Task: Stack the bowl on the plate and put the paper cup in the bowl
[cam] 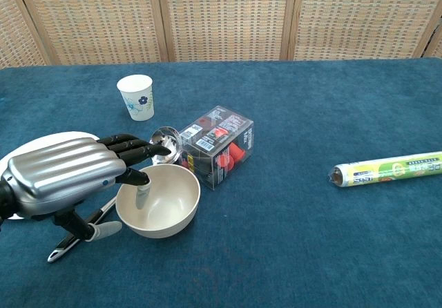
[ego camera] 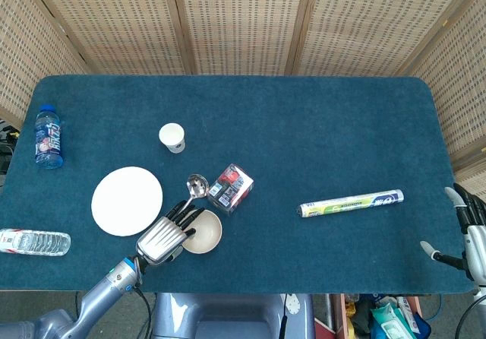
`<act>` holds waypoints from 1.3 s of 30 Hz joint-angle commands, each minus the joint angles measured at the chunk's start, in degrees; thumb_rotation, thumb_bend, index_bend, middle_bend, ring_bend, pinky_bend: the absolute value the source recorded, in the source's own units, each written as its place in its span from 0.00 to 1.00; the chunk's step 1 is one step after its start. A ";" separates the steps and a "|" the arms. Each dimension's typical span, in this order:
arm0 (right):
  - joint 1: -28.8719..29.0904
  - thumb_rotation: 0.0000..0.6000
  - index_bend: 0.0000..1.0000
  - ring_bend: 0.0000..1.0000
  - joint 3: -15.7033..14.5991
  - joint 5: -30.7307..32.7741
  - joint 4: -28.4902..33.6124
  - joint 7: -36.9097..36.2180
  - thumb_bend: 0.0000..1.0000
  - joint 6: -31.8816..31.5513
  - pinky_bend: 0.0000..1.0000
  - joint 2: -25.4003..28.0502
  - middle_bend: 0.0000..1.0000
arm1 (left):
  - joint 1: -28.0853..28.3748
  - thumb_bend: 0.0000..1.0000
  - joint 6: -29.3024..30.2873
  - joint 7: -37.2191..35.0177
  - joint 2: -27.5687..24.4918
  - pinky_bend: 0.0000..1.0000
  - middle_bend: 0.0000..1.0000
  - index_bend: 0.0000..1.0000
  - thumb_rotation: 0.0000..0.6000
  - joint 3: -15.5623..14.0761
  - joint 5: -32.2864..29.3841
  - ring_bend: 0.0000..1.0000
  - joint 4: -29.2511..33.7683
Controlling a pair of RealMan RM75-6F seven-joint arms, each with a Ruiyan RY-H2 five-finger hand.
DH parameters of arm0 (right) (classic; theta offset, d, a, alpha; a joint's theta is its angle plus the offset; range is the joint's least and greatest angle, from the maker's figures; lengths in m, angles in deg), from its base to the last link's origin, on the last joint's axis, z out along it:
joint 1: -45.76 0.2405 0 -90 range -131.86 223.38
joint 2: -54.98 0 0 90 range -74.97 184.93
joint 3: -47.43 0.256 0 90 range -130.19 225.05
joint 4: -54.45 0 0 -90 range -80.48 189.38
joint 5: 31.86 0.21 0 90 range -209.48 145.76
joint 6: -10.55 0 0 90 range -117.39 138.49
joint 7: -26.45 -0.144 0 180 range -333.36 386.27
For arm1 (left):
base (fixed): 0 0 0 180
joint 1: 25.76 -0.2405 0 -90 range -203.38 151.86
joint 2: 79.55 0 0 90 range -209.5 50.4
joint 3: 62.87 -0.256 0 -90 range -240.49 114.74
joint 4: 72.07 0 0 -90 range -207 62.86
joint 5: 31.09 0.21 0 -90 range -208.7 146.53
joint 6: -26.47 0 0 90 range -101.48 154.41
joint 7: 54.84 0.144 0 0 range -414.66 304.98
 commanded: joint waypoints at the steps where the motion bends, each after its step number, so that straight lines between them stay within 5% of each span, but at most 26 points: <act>1: -0.07 1.00 0.01 0.00 0.04 0.01 -0.13 -0.34 0.14 -0.10 0.00 0.05 0.00 | 0.47 0.36 -0.30 0.75 0.92 0.00 0.00 0.48 1.00 0.27 -0.93 0.00 -0.69; 12: -0.13 1.00 0.01 0.00 0.08 -0.11 -0.47 -1.18 0.14 -0.14 0.00 0.12 0.00 | 0.59 0.44 3.56 -0.93 2.21 0.00 0.00 0.66 1.00 -0.22 0.96 0.00 -3.41; 27: -0.26 1.00 0.01 0.00 0.13 -0.04 -0.45 -1.43 0.14 -0.21 0.00 0.24 0.00 | -0.79 0.44 10.82 -7.50 -7.46 0.00 0.00 0.68 1.00 -0.75 5.28 0.00 0.56; 39: -0.15 1.00 0.01 0.00 -0.12 -0.71 0.29 0.14 0.14 -0.26 0.00 0.05 0.00 | -3.13 0.44 13.12 -15.09 -13.79 0.00 0.00 0.68 1.00 -0.74 2.67 0.00 -6.86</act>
